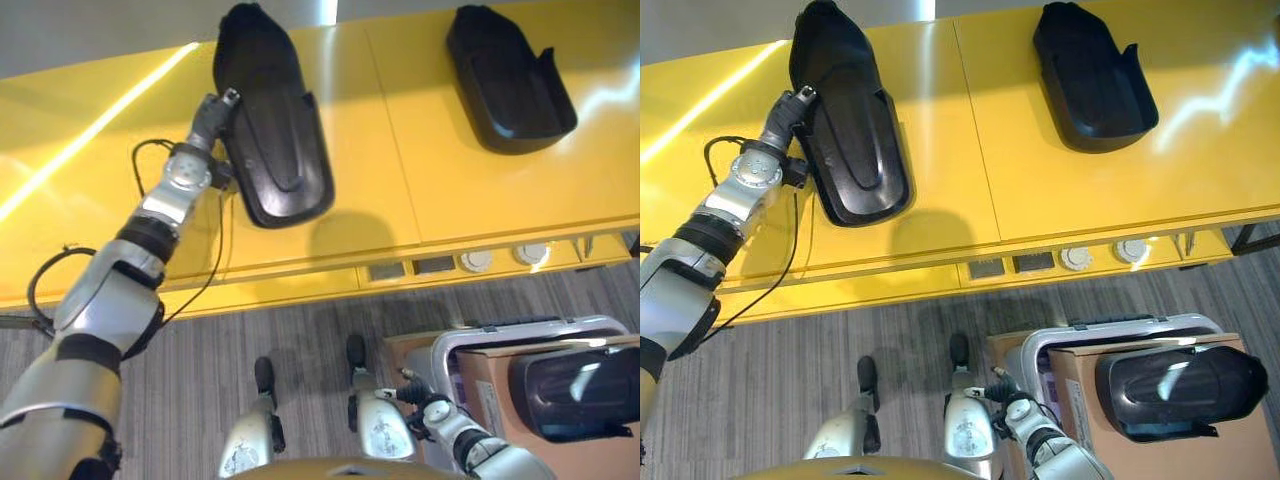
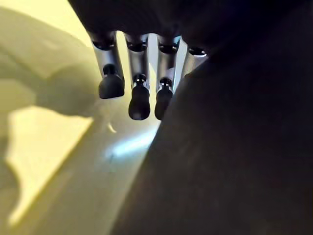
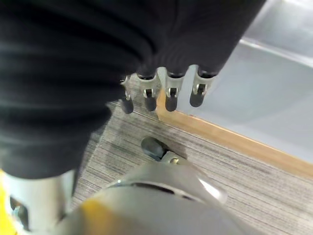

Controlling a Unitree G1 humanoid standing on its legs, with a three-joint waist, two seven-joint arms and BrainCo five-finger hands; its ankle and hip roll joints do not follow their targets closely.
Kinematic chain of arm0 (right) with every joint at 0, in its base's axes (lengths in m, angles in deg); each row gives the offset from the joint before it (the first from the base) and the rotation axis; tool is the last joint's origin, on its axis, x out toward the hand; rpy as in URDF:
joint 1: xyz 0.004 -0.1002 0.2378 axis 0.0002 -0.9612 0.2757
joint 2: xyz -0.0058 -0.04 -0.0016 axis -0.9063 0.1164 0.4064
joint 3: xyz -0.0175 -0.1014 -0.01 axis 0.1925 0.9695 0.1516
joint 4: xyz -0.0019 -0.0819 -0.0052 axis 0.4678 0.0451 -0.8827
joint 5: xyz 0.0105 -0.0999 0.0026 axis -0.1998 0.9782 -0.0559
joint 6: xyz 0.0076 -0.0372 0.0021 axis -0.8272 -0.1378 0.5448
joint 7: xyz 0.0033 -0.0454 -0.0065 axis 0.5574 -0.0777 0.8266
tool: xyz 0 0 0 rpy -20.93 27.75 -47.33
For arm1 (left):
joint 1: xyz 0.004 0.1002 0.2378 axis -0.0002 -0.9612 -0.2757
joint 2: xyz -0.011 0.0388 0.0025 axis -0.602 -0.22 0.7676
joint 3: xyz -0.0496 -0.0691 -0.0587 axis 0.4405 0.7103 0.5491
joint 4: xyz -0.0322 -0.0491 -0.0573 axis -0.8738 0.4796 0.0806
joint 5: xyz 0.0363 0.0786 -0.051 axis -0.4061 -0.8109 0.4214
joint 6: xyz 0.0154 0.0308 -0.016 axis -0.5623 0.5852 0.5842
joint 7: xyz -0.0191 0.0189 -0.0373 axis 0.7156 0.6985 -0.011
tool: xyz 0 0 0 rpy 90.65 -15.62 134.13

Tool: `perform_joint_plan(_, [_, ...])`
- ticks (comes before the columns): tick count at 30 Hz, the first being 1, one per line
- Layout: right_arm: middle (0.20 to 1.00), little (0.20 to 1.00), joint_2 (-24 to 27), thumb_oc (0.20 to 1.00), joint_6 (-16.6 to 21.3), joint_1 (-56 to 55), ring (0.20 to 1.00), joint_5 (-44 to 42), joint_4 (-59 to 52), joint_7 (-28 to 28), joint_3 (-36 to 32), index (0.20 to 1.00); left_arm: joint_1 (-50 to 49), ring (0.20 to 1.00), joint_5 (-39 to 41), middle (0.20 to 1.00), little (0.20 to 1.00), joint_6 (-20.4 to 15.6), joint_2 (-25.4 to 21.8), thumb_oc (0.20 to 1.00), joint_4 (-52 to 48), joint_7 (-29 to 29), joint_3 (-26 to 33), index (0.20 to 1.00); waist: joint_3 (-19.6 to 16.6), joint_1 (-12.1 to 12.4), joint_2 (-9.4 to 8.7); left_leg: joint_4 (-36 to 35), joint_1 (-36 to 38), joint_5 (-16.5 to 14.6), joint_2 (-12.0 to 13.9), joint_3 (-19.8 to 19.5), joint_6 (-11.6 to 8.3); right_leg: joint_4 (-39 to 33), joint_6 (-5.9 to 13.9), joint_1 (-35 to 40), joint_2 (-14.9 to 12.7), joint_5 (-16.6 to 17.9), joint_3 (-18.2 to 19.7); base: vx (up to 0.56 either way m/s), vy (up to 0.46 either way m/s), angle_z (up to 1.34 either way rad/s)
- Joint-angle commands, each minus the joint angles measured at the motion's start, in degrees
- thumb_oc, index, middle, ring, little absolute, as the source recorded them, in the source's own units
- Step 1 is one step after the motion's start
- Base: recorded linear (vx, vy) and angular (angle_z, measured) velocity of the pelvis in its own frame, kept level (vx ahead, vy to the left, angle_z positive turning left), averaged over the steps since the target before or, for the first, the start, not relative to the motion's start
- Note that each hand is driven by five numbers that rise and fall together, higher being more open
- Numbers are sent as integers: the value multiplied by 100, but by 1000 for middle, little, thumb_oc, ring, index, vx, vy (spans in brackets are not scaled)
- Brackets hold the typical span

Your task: Move parts from the plastic box to the shelf.

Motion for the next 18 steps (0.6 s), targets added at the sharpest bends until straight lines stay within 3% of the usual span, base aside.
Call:
perform_joint_plan(1, [1000, 1000, -93, 1000, -57, -20, 1000, 196, 299, -12, 322, 1000, 921, 200, -94, 200, 200, -186, -109, 200, 451, 94, 97, 200, -26, 19, -146, -49, -96, -93, -70, -188, 0, -25, 484, 443, -380, -526, -57, 0, 0, 0])
perform_joint_plan(7, [1000, 1000, -118, 1000, -9, 20, 1000, 105, 181, -13, 389, 1000, 1049, 200, -416, 200, 200, -149, 10, 200, 507, 157, 9, 200, 23, -11, -183, -49, -128, -77, -46, -130, -6, -25, 468, 359, -358, -497, -5, 0, 0, 0])
perform_joint_plan(8, [1000, 1000, -118, 1000, -9, 20, 1000, 105, 181, -13, 389, 1000, 1049, 260, -416, 260, 260, -149, 10, 260, 507, 157, 9, 260, 23, -11, -183, -49, -128, -77, -46, -130, -6, -25, 468, 359, -358, -497, -5, 0, 0, 0])
perform_joint_plan(9, [1000, 1000, -117, 1000, 4, 8, 1000, 102, 164, -4, 404, 1000, 1039, 438, -466, 438, 438, -160, 0, 438, 495, 165, 8, 438, 28, -16, -187, -49, -127, -74, -40, -125, -5, -25, 467, 352, -353, -495, 1, 0, 0, 0])
perform_joint_plan(11, [1000, 1000, -115, 1000, 6, 1, 1000, 96, 150, -1, 411, 1000, 1047, 561, -467, 561, 561, -157, 15, 561, 510, 190, 12, 561, 29, -22, -190, -49, -126, -72, -36, -122, -6, -25, 464, 346, -349, -494, 4, 0, 0, 0])
perform_joint_plan(12, [1000, 1000, -99, 1000, 2, -28, 1000, 77, 166, 3, 391, 1000, 1067, 1000, -593, 1000, 1000, -136, -6, 1000, 536, 151, -42, 1000, 27, -36, -189, -49, -121, -76, -25, -101, -12, -25, 460, 342, -339, -499, 12, 0, 0, 0])
perform_joint_plan(18, [1000, 1000, -113, 1000, 5, -46, 1000, 21, 200, 7, 369, 1000, 1142, 1000, -700, 1000, 1000, -119, 10, 1000, 637, 246, -35, 1000, 22, -56, -188, -49, -105, -79, 0, -79, -17, -25, 460, 328, -326, -498, 47, 1, -2, -1])
